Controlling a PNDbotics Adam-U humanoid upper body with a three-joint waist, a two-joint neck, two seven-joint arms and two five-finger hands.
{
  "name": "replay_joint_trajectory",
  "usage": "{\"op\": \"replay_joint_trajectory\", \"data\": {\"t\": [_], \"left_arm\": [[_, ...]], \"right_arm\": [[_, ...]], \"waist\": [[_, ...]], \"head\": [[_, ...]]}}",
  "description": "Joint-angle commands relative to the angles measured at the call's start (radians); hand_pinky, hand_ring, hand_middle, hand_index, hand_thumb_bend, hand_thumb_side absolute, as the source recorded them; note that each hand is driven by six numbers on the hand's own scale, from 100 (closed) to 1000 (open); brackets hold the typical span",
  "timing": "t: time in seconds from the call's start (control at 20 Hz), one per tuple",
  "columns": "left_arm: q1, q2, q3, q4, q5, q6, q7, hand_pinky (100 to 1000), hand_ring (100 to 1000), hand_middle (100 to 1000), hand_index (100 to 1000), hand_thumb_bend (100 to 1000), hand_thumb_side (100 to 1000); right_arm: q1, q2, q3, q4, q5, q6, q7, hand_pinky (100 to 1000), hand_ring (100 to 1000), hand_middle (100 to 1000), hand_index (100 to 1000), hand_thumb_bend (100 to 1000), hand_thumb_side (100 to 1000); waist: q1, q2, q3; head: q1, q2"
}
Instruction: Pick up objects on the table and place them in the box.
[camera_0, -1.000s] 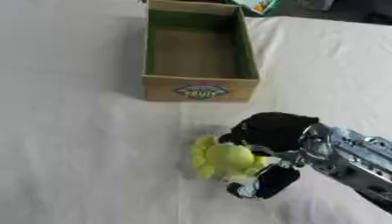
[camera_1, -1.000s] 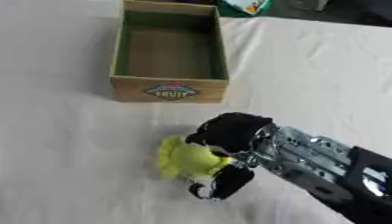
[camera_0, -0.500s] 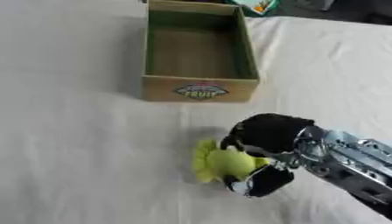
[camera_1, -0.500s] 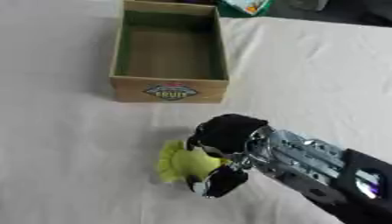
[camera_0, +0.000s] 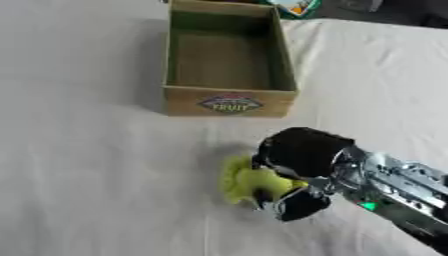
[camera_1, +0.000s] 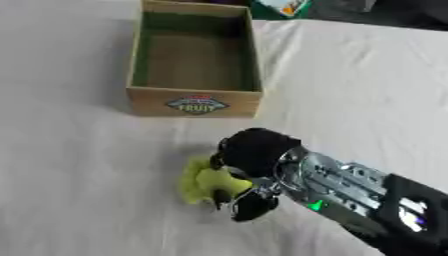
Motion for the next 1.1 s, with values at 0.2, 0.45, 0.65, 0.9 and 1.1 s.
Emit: {"op": "replay_joint_trajectory", "data": {"t": [0.2, 0.45, 0.65, 0.9, 1.1], "left_arm": [[-0.011, 0.008, -0.004, -0.022, 0.003, 0.0, -0.007, 507, 537, 526, 785, 100, 701], [-0.01, 0.009, -0.003, -0.022, 0.001, 0.002, -0.009, 507, 537, 527, 787, 100, 695], [-0.009, 0.011, -0.003, -0.022, 0.001, 0.001, -0.014, 506, 537, 527, 787, 100, 692], [-0.006, 0.01, -0.001, -0.022, 0.0, -0.002, -0.013, 507, 537, 527, 788, 100, 688], [-0.004, 0.01, -0.001, -0.022, -0.001, -0.002, -0.015, 506, 537, 527, 788, 100, 684]], "right_arm": [[-0.017, -0.005, -0.004, -0.014, -0.034, 0.038, -0.056, 641, 578, 362, 527, 100, 435], [-0.022, -0.015, -0.017, -0.022, -0.088, 0.055, -0.136, 630, 558, 354, 517, 100, 347], [-0.026, -0.034, -0.031, -0.022, -0.132, 0.053, -0.185, 641, 546, 352, 522, 100, 300], [-0.033, -0.064, -0.067, -0.022, -0.183, 0.053, -0.252, 632, 531, 343, 511, 100, 274], [-0.051, -0.096, -0.101, -0.022, -0.211, 0.034, -0.307, 628, 527, 340, 503, 100, 247]], "waist": [[0.004, -0.015, 0.003], [0.003, -0.017, 0.001], [0.004, -0.019, 0.0], [0.007, -0.019, -0.003], [0.007, -0.02, -0.006]], "head": [[-0.004, -0.009], [-0.003, -0.01], [-0.001, -0.009], [0.001, -0.002], [0.004, 0.002]]}}
